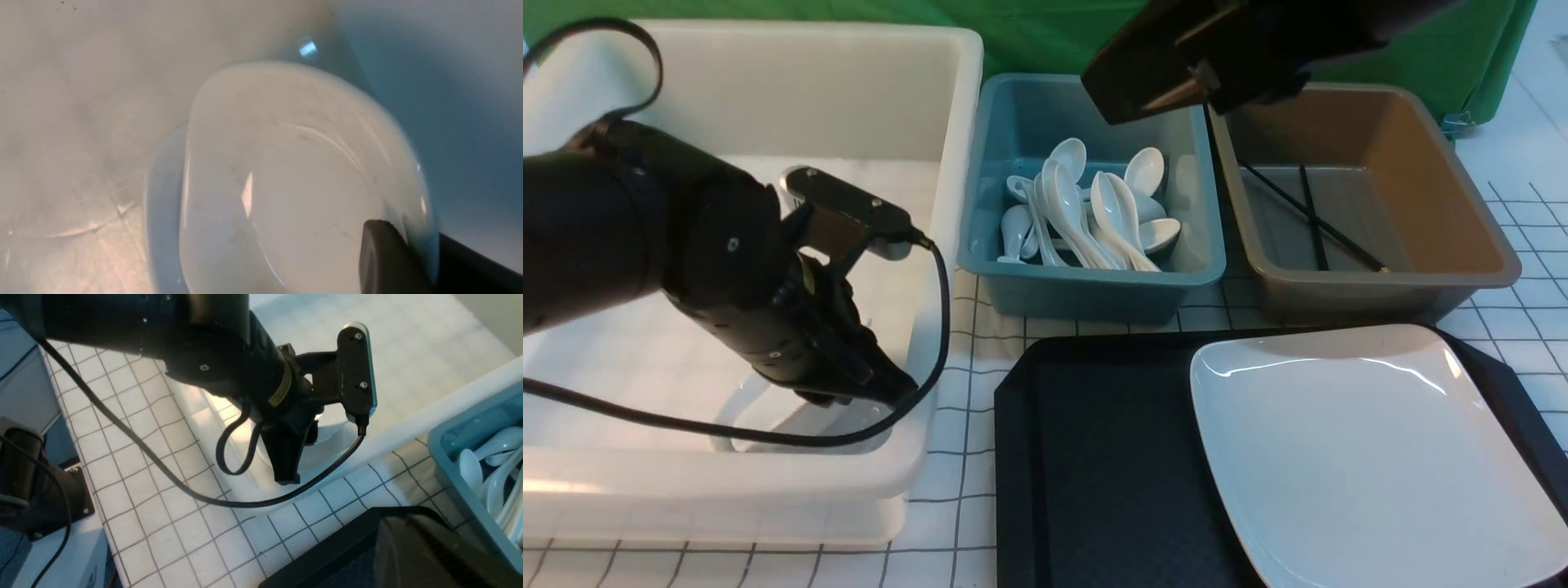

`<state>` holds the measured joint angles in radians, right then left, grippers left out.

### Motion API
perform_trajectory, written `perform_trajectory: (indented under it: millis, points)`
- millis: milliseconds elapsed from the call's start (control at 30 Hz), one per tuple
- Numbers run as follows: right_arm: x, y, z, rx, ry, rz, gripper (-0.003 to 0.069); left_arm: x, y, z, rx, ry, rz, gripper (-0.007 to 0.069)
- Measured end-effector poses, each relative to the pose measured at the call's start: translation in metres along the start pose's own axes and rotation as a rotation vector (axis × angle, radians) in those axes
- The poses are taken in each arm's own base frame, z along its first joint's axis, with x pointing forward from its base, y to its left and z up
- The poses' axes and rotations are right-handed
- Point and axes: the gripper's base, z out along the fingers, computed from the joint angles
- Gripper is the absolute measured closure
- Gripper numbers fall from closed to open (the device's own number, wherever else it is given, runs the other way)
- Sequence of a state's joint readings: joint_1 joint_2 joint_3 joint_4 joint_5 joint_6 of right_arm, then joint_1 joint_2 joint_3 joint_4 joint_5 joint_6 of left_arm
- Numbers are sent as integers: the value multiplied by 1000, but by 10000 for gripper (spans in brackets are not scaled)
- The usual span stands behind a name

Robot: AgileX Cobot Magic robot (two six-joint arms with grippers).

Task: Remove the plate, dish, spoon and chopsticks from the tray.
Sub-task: Use the left arm to put the small plate into the large storage box on the left

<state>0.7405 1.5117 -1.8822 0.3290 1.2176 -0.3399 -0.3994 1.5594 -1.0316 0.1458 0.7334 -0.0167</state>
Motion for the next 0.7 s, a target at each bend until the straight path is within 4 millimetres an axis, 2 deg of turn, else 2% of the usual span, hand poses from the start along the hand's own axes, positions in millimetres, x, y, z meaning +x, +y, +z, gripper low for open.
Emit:
perform_trajectory:
  millis: [167,233,267,333,400,500,567,600,700]
  points:
    - [0,-1,-1,14,4,-6,652,-1,0,0,1,17,-9,281]
    - [1,-3,-3,49,11,-20,650,-3,1,-9,5,44,-31,207]
    - [2,-4,-3,54,12,-21,650,-4,1,-10,5,40,-33,201]
    - [4,-8,-10,127,23,-21,650,-14,4,-37,14,14,-80,144]
    - [5,-12,-18,197,27,-24,650,-24,5,-65,37,-59,-111,124]
    - [9,-15,-30,282,32,-33,650,-36,2,-105,98,-189,-150,137]
    - [15,-19,-37,353,47,-26,649,-41,-7,-122,165,-252,-168,192]
    - [16,-20,-41,372,47,-26,649,-42,-8,-123,174,-255,-169,192]
    - [40,-33,-60,508,80,53,652,-55,-45,-138,324,-320,-108,455]
